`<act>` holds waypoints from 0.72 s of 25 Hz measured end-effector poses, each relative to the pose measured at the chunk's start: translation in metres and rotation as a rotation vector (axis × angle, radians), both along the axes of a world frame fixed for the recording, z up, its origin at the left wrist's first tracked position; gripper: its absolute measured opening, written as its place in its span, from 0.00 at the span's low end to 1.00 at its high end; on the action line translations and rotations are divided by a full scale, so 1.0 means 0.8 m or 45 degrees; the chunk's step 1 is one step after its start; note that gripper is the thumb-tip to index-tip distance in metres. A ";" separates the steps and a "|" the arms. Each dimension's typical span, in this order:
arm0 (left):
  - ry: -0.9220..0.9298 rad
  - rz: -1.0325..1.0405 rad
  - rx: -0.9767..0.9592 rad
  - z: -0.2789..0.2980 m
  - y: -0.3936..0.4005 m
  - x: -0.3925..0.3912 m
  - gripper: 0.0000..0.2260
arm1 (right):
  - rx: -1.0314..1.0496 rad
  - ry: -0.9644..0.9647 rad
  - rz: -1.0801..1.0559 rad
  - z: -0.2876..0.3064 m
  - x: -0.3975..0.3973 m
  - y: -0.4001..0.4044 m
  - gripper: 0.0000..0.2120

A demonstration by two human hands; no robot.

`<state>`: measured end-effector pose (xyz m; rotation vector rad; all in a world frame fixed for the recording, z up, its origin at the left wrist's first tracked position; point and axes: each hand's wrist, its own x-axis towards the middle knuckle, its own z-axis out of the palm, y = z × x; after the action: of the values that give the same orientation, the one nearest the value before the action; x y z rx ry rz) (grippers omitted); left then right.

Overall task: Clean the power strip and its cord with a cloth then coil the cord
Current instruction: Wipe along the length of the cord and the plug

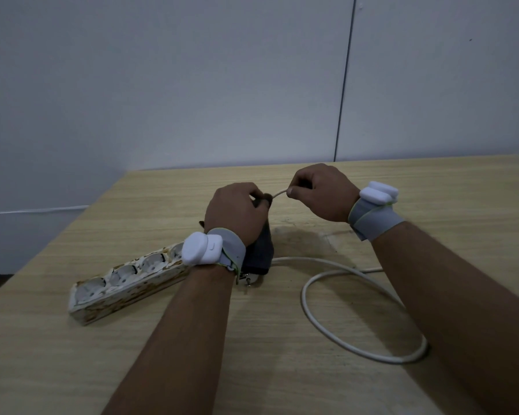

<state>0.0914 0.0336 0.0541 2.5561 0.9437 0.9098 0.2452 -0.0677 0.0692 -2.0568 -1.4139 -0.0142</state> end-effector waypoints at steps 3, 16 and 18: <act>-0.175 -0.103 -0.032 0.000 -0.012 0.007 0.08 | 0.000 -0.001 0.005 0.000 0.002 0.000 0.06; -0.685 -0.195 -0.701 0.011 -0.001 -0.001 0.13 | 0.216 0.705 0.172 -0.004 -0.033 0.009 0.21; -0.683 -0.207 -0.756 0.004 -0.004 0.004 0.11 | 0.290 0.915 0.217 -0.009 -0.041 0.012 0.14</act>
<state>0.0948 0.0302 0.0576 1.7380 0.6921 1.0052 0.2123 -0.0585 0.0621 -1.5159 -1.0582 0.5531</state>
